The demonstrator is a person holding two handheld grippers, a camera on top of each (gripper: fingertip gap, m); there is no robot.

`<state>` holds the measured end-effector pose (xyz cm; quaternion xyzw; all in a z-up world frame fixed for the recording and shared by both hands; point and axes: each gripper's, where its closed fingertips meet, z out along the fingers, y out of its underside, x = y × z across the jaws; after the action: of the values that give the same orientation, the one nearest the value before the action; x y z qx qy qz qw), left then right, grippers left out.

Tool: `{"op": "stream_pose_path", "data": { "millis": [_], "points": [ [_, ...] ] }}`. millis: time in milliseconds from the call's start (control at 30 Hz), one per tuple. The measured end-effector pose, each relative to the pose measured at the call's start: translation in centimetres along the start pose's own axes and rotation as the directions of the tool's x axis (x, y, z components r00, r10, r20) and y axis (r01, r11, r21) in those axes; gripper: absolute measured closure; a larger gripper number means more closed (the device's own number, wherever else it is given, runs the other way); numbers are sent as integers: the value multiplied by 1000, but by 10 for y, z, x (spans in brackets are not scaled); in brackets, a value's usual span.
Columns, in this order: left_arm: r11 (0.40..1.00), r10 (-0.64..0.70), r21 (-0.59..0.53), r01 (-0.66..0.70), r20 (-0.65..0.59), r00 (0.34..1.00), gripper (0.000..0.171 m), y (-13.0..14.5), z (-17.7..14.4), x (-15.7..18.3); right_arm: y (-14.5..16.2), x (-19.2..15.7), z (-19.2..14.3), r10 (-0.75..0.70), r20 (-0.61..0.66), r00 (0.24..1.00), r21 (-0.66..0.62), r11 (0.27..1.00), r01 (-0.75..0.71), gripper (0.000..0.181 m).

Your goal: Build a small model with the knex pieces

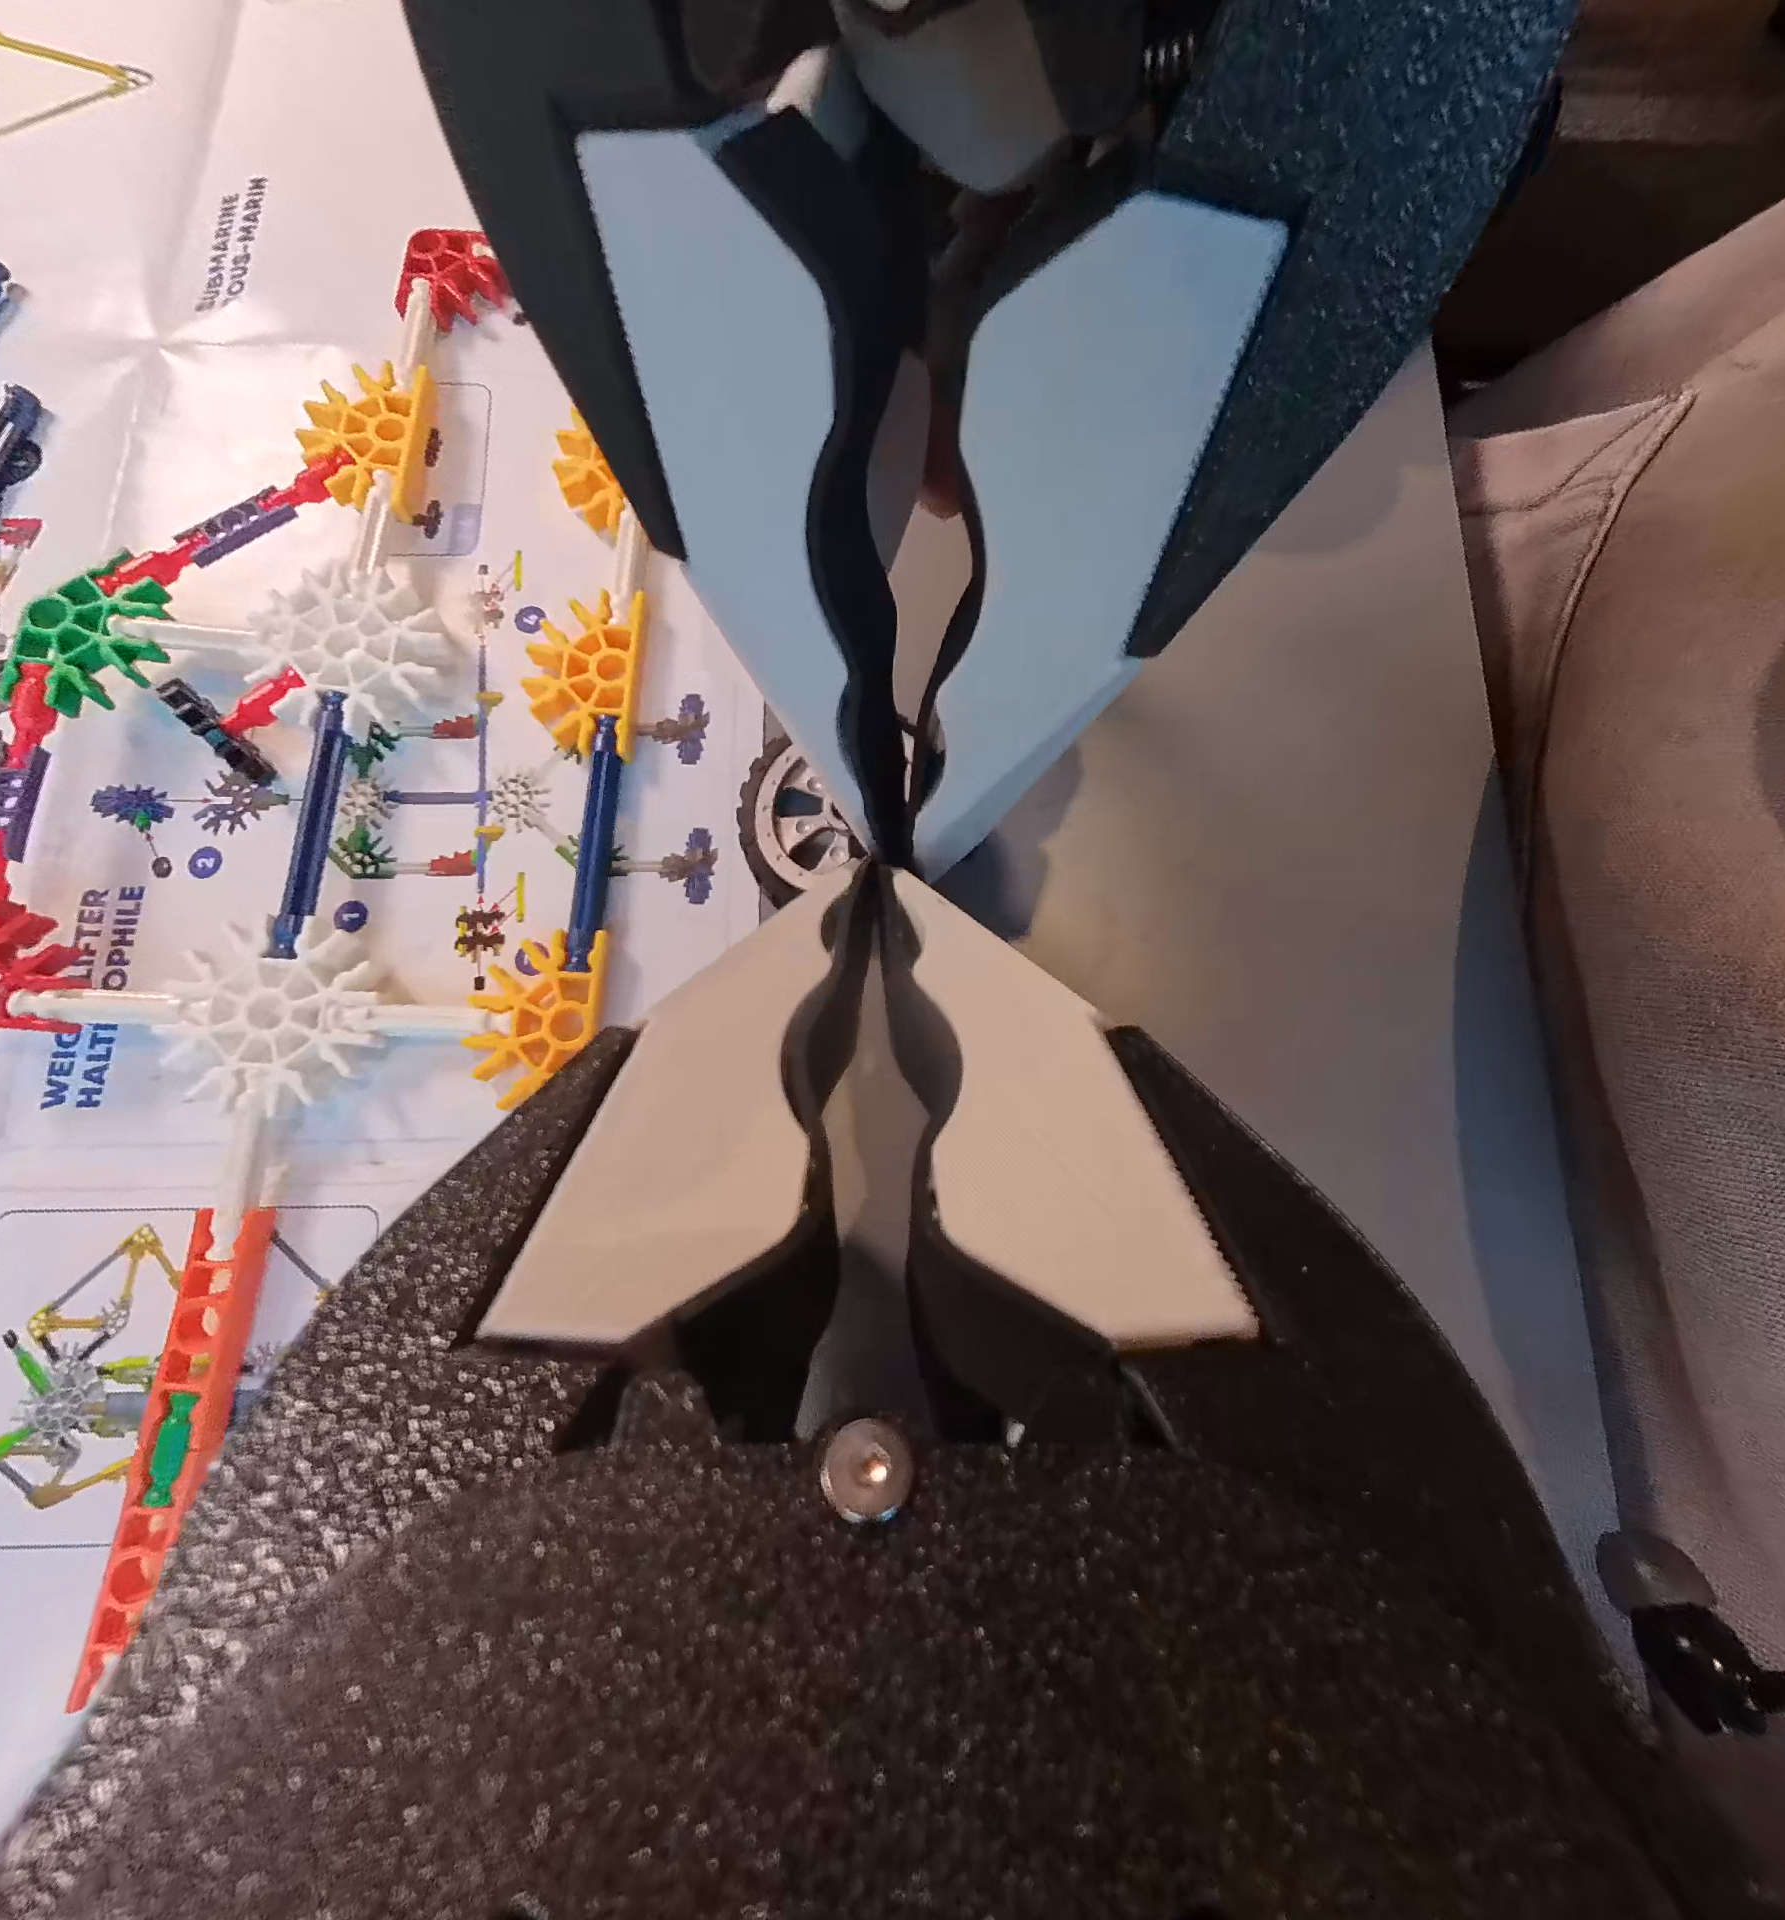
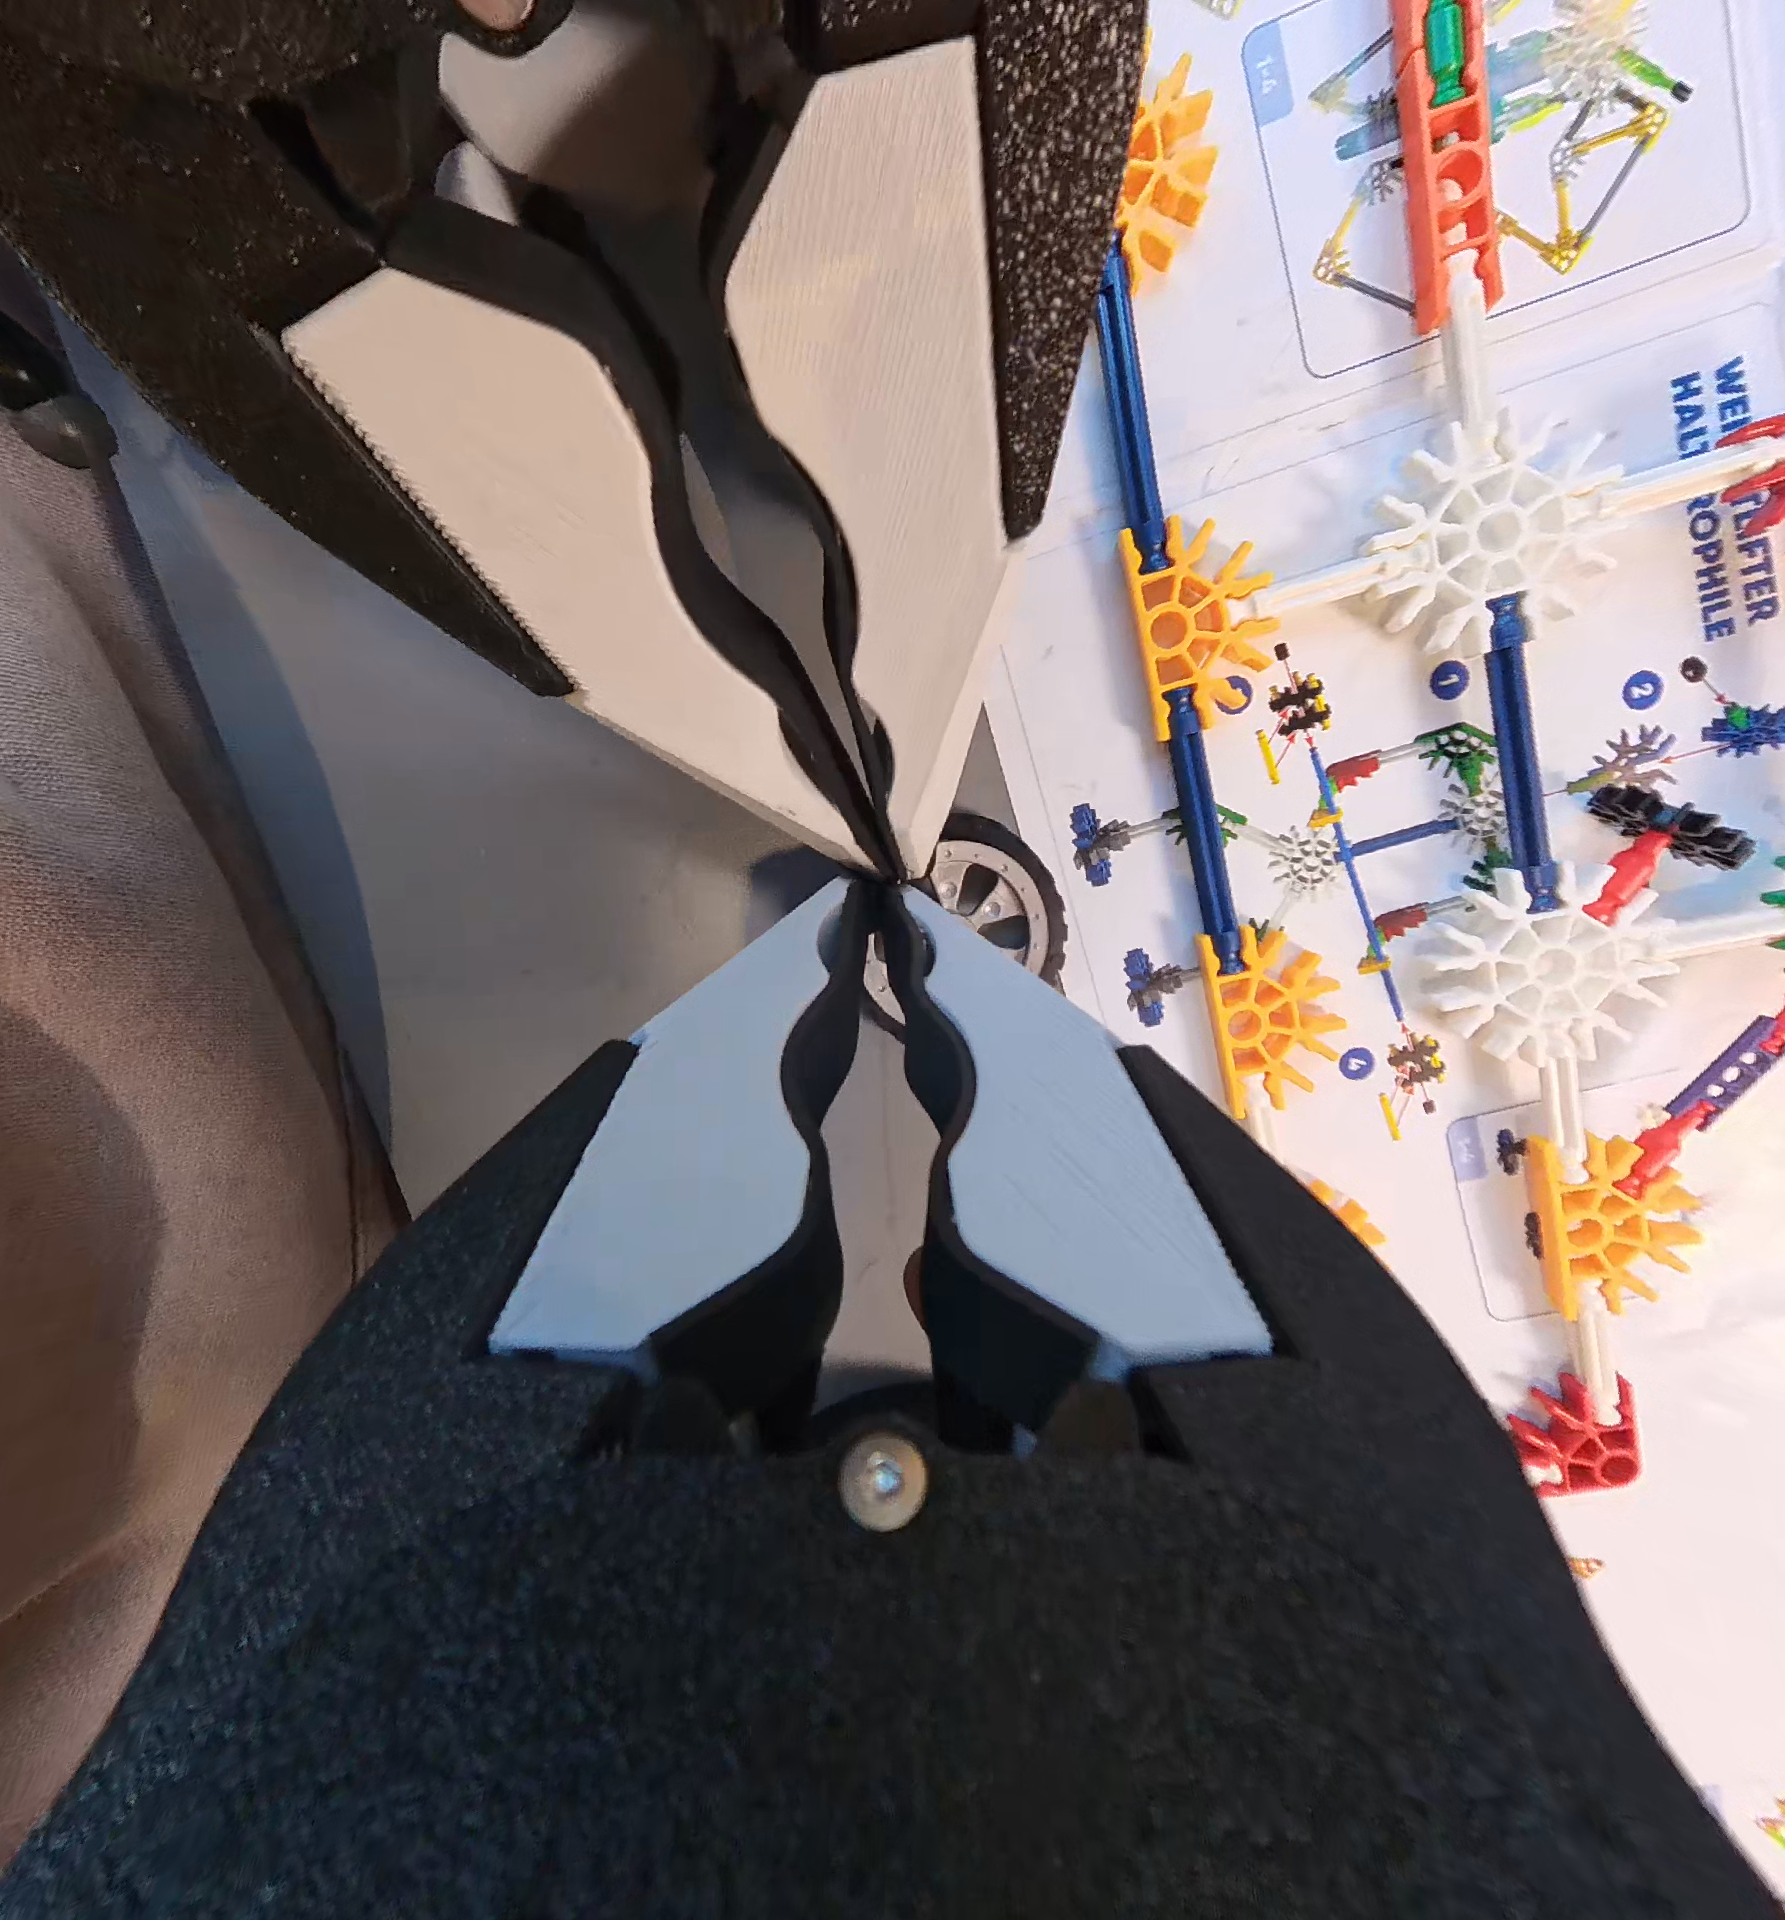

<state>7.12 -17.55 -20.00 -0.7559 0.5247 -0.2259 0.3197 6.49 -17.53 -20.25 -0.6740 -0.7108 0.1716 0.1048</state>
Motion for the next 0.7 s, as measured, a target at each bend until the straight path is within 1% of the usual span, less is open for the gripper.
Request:
{"op": "stream_pose_path", "data": {
  "millis": [100,167,233,333,433,500,567,633,700],
  "points": [
    [1000,-5,-3,5,-19,1000,171,0,1,-1,0,1,0,17,19,1000,4,1000,-18,181],
    [1000,-18,10,19,-42,999,171,0,0,-1,0,0,-1,59,61,996,22,998,-61,181],
    [998,-61,22,63,-79,995,171,0,0,-1,0,-1,-2,147,164,976,65,985,-159,181],
    [995,-91,37,95,-90,992,171,-1,-1,0,2,-2,-6,290,323,901,119,932,-343,179],
    [992,-113,44,117,-94,989,171,-1,-1,0,-7,0,-22,375,490,787,213,824,-525,175],
    [989,-130,56,136,-103,986,171,-1,-2,0,-11,-2,-33,380,575,725,248,763,-597,171],
    [985,-143,75,153,-120,982,171,-2,-5,1,-19,-3,-44,369,660,655,281,687,-670,168],
    [977,-151,127,171,-154,976,162,-9,-11,4,-25,-2,-55,343,724,599,310,614,-726,166],
    [958,-142,226,175,-156,978,154,-24,-21,3,-32,1,-66,312,776,549,333,535,-776,165]
  ]
}}
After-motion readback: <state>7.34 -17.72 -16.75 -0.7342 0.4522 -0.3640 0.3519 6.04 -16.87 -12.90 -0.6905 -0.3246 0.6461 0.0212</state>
